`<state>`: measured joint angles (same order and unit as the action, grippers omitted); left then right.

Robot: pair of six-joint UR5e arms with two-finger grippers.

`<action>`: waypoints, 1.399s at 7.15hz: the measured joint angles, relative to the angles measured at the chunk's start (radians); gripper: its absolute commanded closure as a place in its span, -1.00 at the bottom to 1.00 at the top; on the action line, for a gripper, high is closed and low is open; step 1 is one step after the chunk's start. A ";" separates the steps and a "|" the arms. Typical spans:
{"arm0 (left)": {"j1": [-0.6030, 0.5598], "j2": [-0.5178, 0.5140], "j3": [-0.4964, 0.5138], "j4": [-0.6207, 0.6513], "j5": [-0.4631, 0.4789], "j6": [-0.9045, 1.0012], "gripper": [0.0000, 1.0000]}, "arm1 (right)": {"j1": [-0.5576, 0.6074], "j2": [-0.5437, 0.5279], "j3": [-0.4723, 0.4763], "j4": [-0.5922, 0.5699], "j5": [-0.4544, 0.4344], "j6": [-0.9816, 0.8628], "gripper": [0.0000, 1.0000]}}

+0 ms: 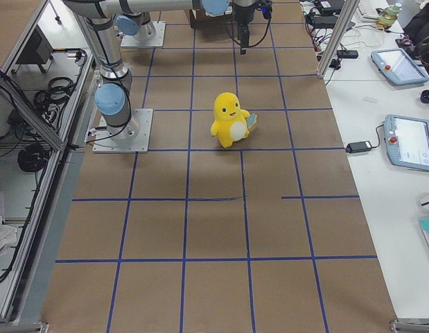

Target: Pull drawer sideways

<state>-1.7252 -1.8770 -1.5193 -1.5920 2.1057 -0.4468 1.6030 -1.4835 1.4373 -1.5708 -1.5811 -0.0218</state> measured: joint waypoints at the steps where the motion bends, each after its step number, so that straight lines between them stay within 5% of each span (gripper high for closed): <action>1: 0.003 0.033 0.053 -0.009 -0.080 0.008 -1.00 | 0.000 0.000 0.000 0.000 0.000 0.000 -1.00; 6: 0.073 0.206 0.114 -0.011 -0.431 0.139 -1.00 | 0.000 0.000 0.000 0.000 0.001 0.000 -1.00; 10: 0.209 0.294 0.063 -0.032 -0.543 0.485 -1.00 | 0.000 0.000 0.000 0.000 0.000 0.000 -1.00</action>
<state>-1.5157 -1.5835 -1.4558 -1.6236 1.5629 0.0380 1.6030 -1.4834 1.4373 -1.5708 -1.5808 -0.0215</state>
